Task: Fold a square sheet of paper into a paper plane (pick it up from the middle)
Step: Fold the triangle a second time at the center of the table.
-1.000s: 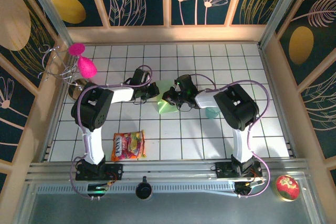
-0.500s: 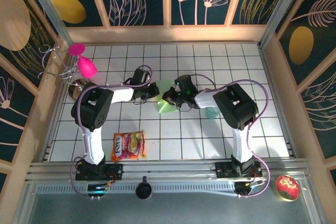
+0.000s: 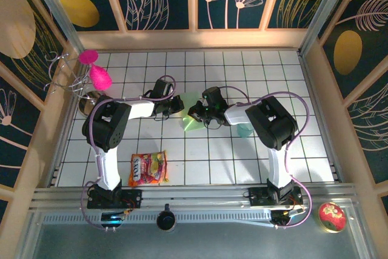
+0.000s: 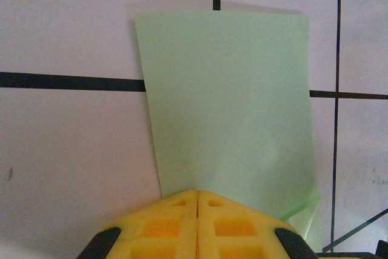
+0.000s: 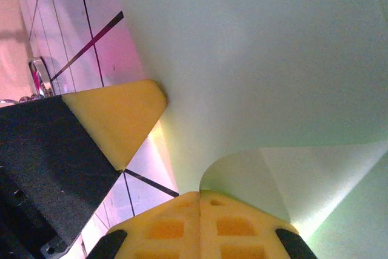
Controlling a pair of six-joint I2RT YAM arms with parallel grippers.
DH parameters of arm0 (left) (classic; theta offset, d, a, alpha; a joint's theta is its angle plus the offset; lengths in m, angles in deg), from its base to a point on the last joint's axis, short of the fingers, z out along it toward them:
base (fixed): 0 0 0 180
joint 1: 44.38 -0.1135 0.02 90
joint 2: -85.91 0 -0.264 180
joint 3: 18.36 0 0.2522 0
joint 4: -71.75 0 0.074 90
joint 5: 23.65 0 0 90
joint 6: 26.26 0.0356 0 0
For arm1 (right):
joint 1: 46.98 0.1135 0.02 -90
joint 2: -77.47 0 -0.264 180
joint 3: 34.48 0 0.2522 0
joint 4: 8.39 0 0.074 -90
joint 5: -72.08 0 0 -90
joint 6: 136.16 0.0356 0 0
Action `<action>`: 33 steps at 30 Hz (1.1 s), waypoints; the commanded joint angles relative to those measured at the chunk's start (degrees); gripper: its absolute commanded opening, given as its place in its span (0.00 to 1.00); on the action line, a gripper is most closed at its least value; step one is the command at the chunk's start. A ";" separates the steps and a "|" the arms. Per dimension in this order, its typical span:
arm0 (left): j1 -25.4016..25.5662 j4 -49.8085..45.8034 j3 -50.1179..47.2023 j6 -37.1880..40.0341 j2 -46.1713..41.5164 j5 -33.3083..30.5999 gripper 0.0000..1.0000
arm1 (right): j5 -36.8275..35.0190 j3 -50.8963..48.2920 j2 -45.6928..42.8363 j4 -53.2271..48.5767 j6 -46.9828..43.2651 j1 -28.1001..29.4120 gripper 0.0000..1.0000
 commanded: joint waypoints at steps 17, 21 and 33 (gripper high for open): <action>-0.09 -2.07 -0.58 0.94 0.75 -0.41 0.07 | -0.89 1.77 2.41 -1.56 -0.21 0.46 0.00; -0.10 -2.14 -0.43 0.90 0.36 -0.31 0.08 | -1.26 2.27 2.80 -3.25 -0.54 0.53 0.00; -1.10 -3.32 -0.85 -0.87 -9.06 -6.48 0.15 | -3.46 3.47 3.37 -7.86 -0.29 0.42 0.19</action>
